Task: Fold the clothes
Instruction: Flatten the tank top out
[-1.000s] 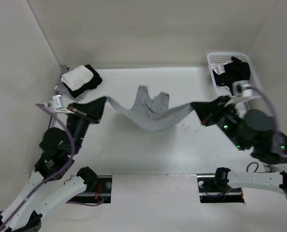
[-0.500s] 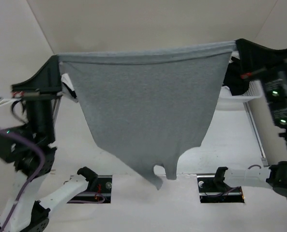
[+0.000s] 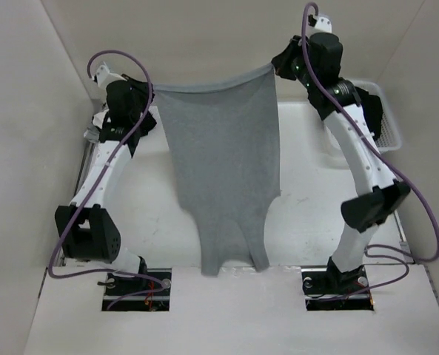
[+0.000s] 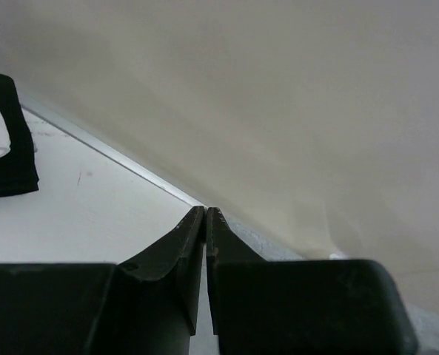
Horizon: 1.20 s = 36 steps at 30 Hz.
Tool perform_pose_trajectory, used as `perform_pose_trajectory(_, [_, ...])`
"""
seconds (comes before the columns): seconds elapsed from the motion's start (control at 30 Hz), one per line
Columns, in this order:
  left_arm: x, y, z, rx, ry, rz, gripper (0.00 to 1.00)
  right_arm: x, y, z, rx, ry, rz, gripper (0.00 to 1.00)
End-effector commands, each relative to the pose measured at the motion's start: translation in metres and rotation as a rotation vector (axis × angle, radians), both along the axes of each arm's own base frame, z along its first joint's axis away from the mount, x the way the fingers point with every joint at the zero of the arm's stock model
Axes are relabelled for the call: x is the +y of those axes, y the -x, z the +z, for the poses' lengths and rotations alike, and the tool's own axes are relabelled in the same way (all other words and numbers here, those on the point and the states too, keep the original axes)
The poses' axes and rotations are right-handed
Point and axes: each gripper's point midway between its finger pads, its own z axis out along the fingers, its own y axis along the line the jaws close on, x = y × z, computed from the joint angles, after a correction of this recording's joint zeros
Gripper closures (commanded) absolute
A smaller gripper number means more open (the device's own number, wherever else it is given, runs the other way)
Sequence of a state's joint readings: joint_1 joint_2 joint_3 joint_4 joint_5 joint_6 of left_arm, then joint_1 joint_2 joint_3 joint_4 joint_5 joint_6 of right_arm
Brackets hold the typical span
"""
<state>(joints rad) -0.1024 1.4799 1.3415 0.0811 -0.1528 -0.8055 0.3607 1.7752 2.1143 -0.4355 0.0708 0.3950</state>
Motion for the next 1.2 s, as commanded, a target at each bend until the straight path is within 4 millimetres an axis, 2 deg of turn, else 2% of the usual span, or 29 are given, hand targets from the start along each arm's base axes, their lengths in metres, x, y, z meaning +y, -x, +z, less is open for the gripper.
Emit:
perform_pose_trajectory(0.0, [-0.005, 0.018, 0.132, -0.289, 0.052, -0.074, 0.97, -0.004, 0.032, 0.114, -0.216, -0.134, 0.076, 1.00])
perform_pose_trajectory(0.07, [0.001, 0.019, 0.156, -0.325, 0.041, -0.061, 0.97, -0.005, 0.034, 0.141, -0.269, -0.163, 0.090, 0.99])
perform_pose_trajectory(0.13, [0.005, 0.025, 0.179, -0.362, 0.027, -0.056, 0.97, -0.009, 0.042, 0.159, -0.306, -0.195, 0.099, 0.99])
perform_pose_trajectory(0.23, [0.013, 0.042, 0.207, -0.413, 0.016, -0.038, 0.97, -0.016, 0.058, 0.175, -0.336, -0.224, 0.102, 0.99])
perform_pose_trajectory(0.33, [0.017, 0.064, 0.221, -0.452, 0.005, -0.028, 0.97, -0.018, 0.073, 0.172, -0.318, -0.214, 0.113, 0.98])
perform_pose_trajectory(0.4, [0.018, 0.074, 0.215, -0.449, -0.001, -0.022, 0.97, -0.020, 0.077, 0.158, -0.283, -0.195, 0.102, 0.98])
perform_pose_trajectory(0.47, [0.015, 0.080, 0.199, -0.429, 0.003, -0.022, 0.96, -0.014, 0.086, 0.138, -0.244, -0.183, 0.107, 0.98])
perform_pose_trajectory(0.57, [0.010, 0.097, 0.155, -0.375, 0.008, -0.030, 0.96, -0.007, 0.106, 0.086, -0.190, -0.156, 0.106, 0.98])
perform_pose_trajectory(0.67, [0.006, 0.123, 0.090, -0.296, 0.025, -0.032, 0.96, 0.002, 0.137, 0.007, -0.100, -0.137, 0.113, 0.98])
perform_pose_trajectory(0.73, [0.000, 0.148, 0.040, -0.234, 0.033, -0.045, 0.96, 0.012, 0.165, -0.053, -0.032, -0.111, 0.132, 0.98])
perform_pose_trajectory(0.8, [-0.008, 0.175, -0.019, -0.157, 0.033, -0.069, 0.96, 0.019, 0.197, -0.113, 0.039, -0.087, 0.148, 0.98])
perform_pose_trajectory(0.93, [-0.012, 0.223, -0.135, 0.067, 0.051, -0.088, 0.96, 0.025, 0.257, -0.216, 0.213, -0.057, 0.198, 0.98])
perform_pose_trajectory(1.03, [-0.006, 0.255, -0.182, 0.168, 0.063, -0.081, 0.96, 0.025, 0.301, -0.276, 0.343, -0.071, 0.240, 0.99])
perform_pose_trajectory(1.1, [-0.006, 0.271, -0.203, 0.238, 0.108, -0.082, 0.96, 0.025, 0.330, -0.306, 0.423, -0.080, 0.271, 0.99])
perform_pose_trajectory(1.17, [-0.010, 0.282, -0.214, 0.287, 0.143, -0.096, 0.96, 0.024, 0.352, -0.322, 0.480, -0.083, 0.292, 0.99])
